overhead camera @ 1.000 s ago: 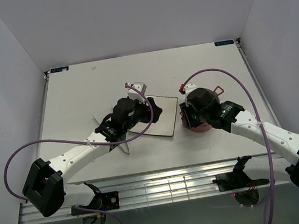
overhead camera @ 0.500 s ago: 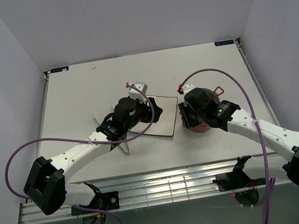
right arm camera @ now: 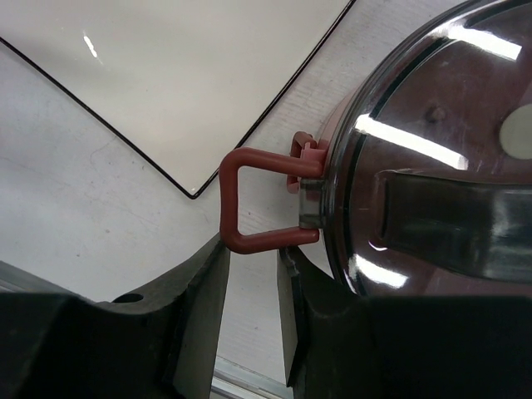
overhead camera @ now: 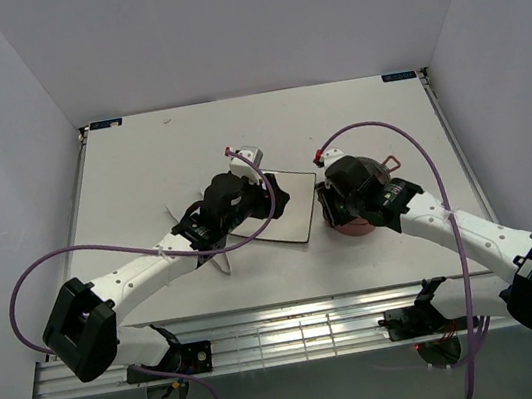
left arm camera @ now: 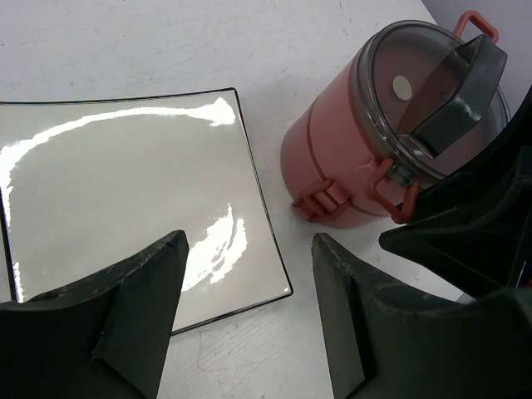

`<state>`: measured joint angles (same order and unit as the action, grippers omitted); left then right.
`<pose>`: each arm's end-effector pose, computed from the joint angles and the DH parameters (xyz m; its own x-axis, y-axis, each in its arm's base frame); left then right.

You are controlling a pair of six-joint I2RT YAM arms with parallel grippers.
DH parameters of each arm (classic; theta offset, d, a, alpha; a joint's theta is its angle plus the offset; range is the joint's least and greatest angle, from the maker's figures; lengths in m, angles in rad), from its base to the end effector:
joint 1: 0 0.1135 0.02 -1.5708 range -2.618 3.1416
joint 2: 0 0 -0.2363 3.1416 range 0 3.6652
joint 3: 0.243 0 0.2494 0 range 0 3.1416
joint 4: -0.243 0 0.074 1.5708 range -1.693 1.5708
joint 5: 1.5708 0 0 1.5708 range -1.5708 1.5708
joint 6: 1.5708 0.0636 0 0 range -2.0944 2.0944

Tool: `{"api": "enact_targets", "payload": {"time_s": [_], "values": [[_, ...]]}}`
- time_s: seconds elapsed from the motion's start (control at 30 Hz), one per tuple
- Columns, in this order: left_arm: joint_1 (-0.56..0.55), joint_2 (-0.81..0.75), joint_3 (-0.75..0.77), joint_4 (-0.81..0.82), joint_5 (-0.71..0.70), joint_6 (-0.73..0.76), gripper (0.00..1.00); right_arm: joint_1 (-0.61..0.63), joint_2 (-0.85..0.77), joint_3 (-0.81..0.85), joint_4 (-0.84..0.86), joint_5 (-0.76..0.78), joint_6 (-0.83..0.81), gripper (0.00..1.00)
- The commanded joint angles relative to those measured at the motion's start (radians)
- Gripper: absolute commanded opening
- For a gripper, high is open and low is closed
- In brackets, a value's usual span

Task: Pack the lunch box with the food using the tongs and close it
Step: Close the box lid on the packing box.

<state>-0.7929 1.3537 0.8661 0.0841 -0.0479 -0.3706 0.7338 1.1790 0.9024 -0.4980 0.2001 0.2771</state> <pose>0.2391 -0.2383 0.2299 -0.5034 -0.0045 -0.8641 0.5347 0.7839 -0.3156 0.2138 0.1758 0.2282 -0.6503 -0.2254 -0.7255 -0.3877 0.9197 0.0618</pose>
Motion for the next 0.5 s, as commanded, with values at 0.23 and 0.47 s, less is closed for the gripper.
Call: {"api": "enact_targets", "payload": {"time_s": [0.23, 0.47], "values": [[0.007, -0.001, 0.033, 0.023, 0.008, 0.004, 0.72, 0.004, 0.008, 0.044, 0.047, 0.01, -0.015, 0.35], [0.006, -0.002, 0.033, 0.028, 0.013, 0.004, 0.72, 0.004, 0.014, 0.047, 0.05, 0.007, -0.018, 0.36]]}}
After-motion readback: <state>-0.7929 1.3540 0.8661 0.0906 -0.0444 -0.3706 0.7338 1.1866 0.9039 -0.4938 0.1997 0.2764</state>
